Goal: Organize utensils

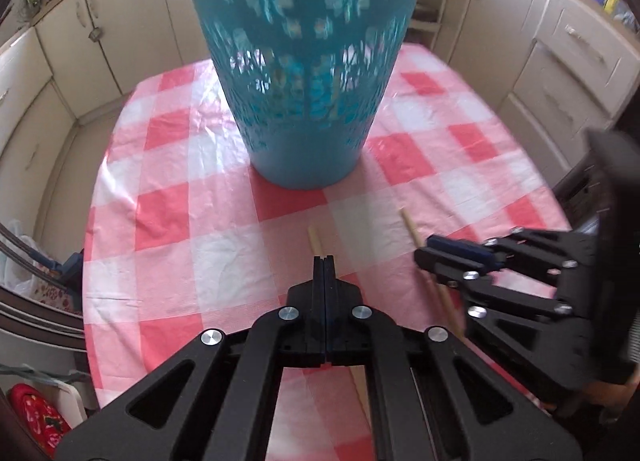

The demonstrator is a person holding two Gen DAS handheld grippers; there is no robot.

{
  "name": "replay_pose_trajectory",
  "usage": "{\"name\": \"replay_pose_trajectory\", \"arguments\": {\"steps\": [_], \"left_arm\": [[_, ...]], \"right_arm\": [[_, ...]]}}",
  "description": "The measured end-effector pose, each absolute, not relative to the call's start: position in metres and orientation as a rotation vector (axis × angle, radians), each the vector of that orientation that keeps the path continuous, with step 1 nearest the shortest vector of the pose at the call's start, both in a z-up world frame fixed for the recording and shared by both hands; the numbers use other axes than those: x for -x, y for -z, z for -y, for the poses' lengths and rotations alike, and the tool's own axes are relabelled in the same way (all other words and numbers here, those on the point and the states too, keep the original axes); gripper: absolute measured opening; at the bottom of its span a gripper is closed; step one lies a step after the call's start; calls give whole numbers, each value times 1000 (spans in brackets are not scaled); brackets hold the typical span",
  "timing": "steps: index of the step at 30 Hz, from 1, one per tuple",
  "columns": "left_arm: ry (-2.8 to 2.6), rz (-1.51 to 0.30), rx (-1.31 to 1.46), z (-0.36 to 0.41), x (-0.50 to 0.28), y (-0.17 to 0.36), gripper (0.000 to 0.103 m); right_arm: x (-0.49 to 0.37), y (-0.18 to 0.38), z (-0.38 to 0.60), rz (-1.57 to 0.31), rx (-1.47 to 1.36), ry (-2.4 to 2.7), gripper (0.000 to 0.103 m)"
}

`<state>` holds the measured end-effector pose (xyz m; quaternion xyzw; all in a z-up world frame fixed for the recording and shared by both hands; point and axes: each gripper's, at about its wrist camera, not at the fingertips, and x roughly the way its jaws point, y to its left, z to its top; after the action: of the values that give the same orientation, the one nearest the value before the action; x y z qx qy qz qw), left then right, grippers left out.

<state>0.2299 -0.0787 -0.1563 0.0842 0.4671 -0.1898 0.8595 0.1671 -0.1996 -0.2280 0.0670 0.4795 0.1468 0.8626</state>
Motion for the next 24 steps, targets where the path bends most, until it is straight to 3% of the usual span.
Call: {"name": "replay_pose_trajectory", "arguments": {"steps": [9, 14, 19, 23, 24], "left_arm": [[450, -894, -39, 45, -215, 89, 0], [426, -1028, -102, 60, -234, 129, 2], [316, -1100, -174, 86, -248, 184, 48], [253, -1074, -239, 98, -256, 196, 49], [264, -1054, -227, 97, -257, 197, 42]], "right_arm": [[-173, 230, 210, -1014, -196, -316, 11], [-172, 229, 210, -1015, -196, -316, 14], [-171, 230, 211, -1017, -205, -324, 14], [-171, 230, 209, -1013, -189, -323, 15], [-171, 230, 208, -1012, -185, -323, 15]]}}
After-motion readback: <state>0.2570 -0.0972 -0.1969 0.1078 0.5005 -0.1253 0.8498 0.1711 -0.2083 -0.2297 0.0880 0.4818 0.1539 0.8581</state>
